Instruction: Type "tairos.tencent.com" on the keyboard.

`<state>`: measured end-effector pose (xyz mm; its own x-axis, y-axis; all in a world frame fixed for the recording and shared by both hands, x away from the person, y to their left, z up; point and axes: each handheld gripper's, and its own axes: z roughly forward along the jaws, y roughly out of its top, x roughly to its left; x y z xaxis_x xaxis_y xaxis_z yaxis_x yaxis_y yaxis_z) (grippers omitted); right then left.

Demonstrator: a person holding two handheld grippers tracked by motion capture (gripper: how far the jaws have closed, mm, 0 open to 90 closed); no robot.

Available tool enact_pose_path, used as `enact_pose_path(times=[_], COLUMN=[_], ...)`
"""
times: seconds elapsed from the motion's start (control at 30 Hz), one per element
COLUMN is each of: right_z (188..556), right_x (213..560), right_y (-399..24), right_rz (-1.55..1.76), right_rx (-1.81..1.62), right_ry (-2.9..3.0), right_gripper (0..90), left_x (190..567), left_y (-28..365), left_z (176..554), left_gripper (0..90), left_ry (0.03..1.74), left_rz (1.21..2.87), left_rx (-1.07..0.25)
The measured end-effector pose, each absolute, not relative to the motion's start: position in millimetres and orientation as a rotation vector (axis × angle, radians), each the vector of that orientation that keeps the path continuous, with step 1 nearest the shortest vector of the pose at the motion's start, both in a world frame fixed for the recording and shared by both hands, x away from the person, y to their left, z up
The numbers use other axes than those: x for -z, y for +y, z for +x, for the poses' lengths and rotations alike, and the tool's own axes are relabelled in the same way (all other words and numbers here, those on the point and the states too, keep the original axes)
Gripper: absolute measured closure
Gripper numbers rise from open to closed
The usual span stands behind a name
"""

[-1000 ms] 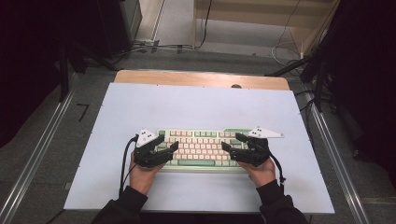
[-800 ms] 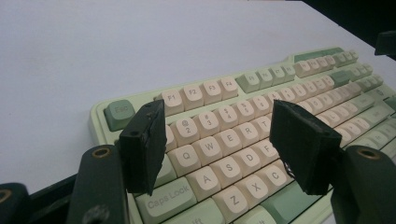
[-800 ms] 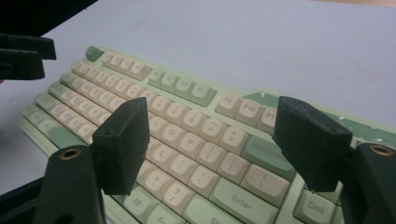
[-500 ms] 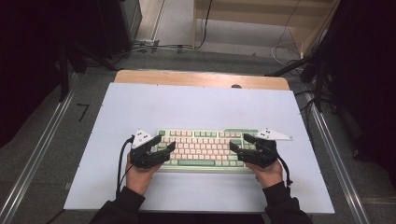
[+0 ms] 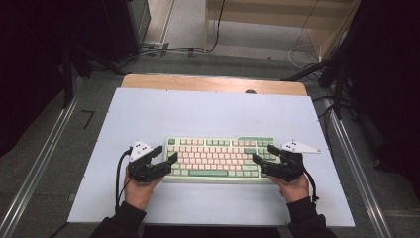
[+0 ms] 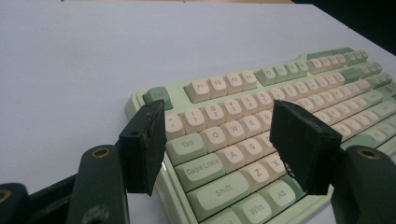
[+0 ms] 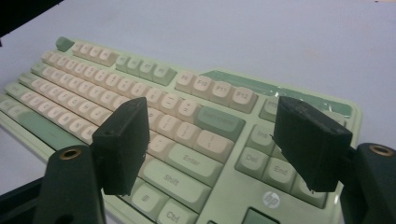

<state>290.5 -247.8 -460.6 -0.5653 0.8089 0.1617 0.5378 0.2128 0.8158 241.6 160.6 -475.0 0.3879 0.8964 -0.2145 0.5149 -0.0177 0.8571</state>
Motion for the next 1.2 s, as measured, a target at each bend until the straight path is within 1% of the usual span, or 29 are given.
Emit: enact_pose_path(times=[0.2, 0.4, 0.67, 0.97, 1.2], right_z=[289.8, 287.2, 280.6, 272.6, 271.0], right_x=[461.2, 461.6, 464.1, 471.9, 477.3], right_y=[-263.4, -284.1, -320.5, -359.7, -376.1], right_rz=[1.304, 1.341, 1.408, 1.504, 1.566], right_rx=[-1.263, -1.245, -1.184, -1.091, -1.057], right_ry=[2.160, 2.114, 2.033, 1.963, 1.932], right_gripper=[25.4, 25.3, 25.3, 25.7, 25.9], left_x=[476.2, 479.4, 481.9, 488.0, 490.3], left_y=[172.5, 195.9, 220.0, 231.5, 231.3], left_z=[239.0, 235.9, 224.4, 219.0, 220.4], left_gripper=[36.5, 36.2, 36.2, 36.2, 35.0], left_ry=[1.283, 1.349, 1.396, 1.429, 1.444], left_rz=[1.669, 1.635, 1.615, 1.627, 1.645], left_rx=[-0.521, -0.555, -0.584, -0.586, -0.594])
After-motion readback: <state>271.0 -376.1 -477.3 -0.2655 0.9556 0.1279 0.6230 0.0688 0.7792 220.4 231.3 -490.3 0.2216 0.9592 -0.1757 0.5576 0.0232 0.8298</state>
